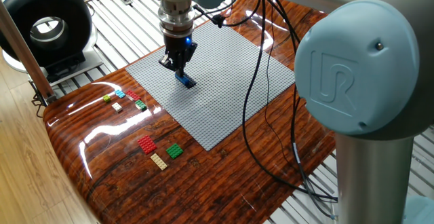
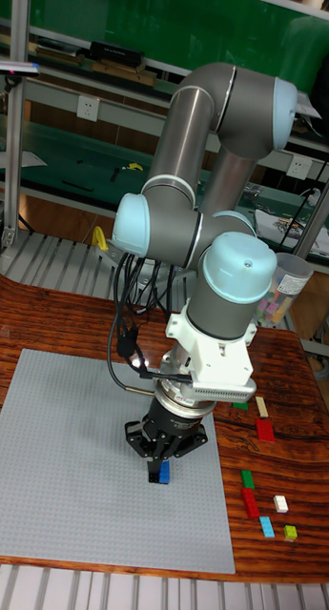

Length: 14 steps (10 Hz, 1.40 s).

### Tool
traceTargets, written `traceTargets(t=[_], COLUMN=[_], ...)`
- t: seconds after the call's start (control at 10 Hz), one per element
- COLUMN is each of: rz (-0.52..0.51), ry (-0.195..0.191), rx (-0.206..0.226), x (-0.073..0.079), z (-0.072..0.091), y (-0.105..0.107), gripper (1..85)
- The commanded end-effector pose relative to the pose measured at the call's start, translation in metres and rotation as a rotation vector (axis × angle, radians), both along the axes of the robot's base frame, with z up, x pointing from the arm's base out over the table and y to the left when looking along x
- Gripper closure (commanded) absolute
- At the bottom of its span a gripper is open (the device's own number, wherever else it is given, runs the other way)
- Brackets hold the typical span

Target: Build with small Lego blocks

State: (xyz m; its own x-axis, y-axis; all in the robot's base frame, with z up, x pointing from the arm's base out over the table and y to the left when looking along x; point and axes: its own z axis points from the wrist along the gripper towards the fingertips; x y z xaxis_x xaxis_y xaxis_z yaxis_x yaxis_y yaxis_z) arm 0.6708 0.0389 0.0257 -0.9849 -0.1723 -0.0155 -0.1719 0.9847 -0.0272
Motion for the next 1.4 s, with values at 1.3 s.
traceTargets(t=[1.3], rz=[-0.085], ry=[-0.027], rx=[0.102], x=[-0.009], z=[-0.009], y=[0.031], gripper=[84.7])
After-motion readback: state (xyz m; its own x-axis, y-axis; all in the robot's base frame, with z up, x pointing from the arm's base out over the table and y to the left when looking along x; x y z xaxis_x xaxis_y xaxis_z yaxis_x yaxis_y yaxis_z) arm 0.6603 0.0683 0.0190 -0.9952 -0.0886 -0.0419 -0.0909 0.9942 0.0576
